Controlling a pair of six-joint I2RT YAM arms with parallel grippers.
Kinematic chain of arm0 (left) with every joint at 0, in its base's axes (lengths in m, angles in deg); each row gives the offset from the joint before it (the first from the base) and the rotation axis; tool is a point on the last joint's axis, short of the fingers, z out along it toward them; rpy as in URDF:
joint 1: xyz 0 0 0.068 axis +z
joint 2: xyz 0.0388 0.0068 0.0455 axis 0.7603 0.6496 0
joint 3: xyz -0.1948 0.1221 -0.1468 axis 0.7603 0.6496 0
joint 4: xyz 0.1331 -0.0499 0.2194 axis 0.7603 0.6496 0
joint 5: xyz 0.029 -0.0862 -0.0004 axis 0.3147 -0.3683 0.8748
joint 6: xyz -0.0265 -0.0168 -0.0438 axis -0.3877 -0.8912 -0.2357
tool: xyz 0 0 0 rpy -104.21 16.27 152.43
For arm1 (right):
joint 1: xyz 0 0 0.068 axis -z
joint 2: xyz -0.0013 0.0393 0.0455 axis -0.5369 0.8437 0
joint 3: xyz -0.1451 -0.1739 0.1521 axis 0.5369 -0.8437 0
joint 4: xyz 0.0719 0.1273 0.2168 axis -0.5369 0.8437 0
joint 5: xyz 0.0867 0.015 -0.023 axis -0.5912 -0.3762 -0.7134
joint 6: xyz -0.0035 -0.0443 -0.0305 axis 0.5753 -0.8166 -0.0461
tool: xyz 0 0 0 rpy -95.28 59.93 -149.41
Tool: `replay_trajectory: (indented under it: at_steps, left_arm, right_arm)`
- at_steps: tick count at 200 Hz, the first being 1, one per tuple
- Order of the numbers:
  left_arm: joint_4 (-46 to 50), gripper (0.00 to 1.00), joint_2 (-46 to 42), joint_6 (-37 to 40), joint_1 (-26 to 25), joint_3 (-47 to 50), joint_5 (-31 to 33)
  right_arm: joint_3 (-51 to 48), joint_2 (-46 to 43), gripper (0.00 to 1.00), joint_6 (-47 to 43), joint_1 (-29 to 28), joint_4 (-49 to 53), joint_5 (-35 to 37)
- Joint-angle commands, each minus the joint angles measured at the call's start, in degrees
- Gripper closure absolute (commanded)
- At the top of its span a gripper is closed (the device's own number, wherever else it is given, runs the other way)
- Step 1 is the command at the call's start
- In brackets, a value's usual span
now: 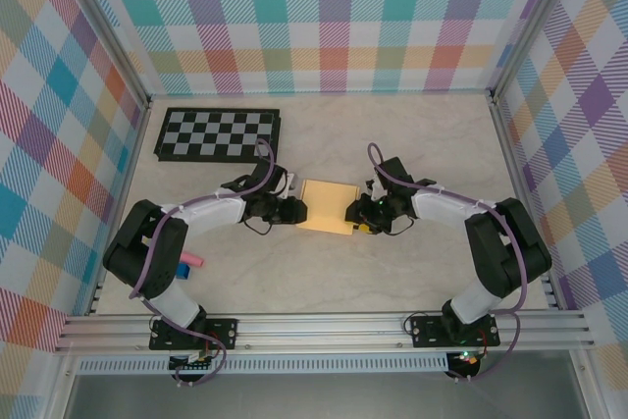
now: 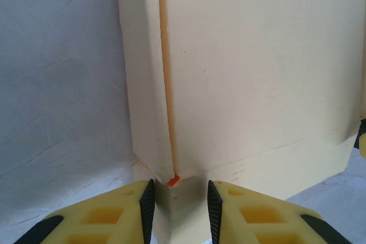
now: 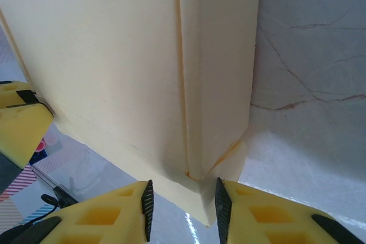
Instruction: Fold the paper box
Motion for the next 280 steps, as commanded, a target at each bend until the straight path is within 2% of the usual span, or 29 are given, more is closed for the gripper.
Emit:
replay_trajectory:
  at_steps: [1, 44, 66, 112, 188, 280]
  left_arm:
    - [-2.4, 0.66, 1.0, -1.2, -0.7, 1.2, -2.7]
    - [-3.7, 0.64, 1.5, -0.7, -0.7, 2.2, -3.4]
    - [-3.6, 0.66, 2.1, 0.0, -0.7, 1.9, -3.5]
    - [-2.0, 0.68, 2.6, 1.4, -0.7, 0.5, -2.9]
    - [3.8, 0.60, 4.2, 6.9, -0.7, -4.0, 2.9]
    - [5.3, 0.54, 4.2, 7.6, -0.7, -4.5, 4.6]
  right_arm:
    - [0.2, 1.5, 0.63, -1.0, -0.5, -1.2, 0.7]
    - [-0.2, 2.6, 0.63, -1.6, -0.4, -2.2, 0.9]
    - [0.1, 3.2, 0.70, -2.0, -0.4, -2.8, 0.6]
    - [2.3, 3.4, 0.74, -4.2, -0.4, -0.2, 1.2]
    - [7.9, 4.2, 0.68, -11.6, -0.5, 6.7, 6.0]
    - [6.2, 3.3, 0.67, -13.9, -0.4, 3.9, 6.7]
